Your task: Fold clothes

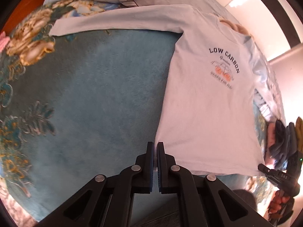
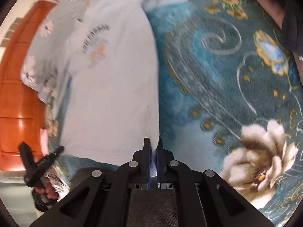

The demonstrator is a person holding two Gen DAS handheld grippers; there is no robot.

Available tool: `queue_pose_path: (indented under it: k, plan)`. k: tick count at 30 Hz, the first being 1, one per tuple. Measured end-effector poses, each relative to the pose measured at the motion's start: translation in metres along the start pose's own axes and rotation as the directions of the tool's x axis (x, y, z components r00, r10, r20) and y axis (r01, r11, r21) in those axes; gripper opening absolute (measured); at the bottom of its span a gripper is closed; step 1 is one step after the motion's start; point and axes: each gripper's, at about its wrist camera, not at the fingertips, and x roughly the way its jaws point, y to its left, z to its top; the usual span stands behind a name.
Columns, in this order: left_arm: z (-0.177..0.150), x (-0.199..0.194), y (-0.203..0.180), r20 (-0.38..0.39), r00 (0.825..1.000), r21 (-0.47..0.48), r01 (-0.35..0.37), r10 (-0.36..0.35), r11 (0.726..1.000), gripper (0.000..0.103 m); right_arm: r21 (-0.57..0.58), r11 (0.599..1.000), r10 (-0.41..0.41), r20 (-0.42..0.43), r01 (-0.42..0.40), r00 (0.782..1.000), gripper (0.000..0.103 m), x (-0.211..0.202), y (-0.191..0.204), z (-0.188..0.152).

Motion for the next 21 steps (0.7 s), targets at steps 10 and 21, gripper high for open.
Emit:
queue_pose_path:
  k: [10,21]
  plan:
    - [-0.019,0.037,0.021,-0.068,0.996,-0.022,-0.066,0.064,0.998,0.004,0.038,0.997,-0.059,-0.048,0.061,0.997,0.005,0.028,-0.017,0.002]
    - [-0.010,-0.005,0.027,0.054,0.993,0.000,-0.100,0.100,0.995,0.041,-0.021,0.998,-0.059,0.151,0.062,0.987,0.034,-0.033,-0.016,0.040]
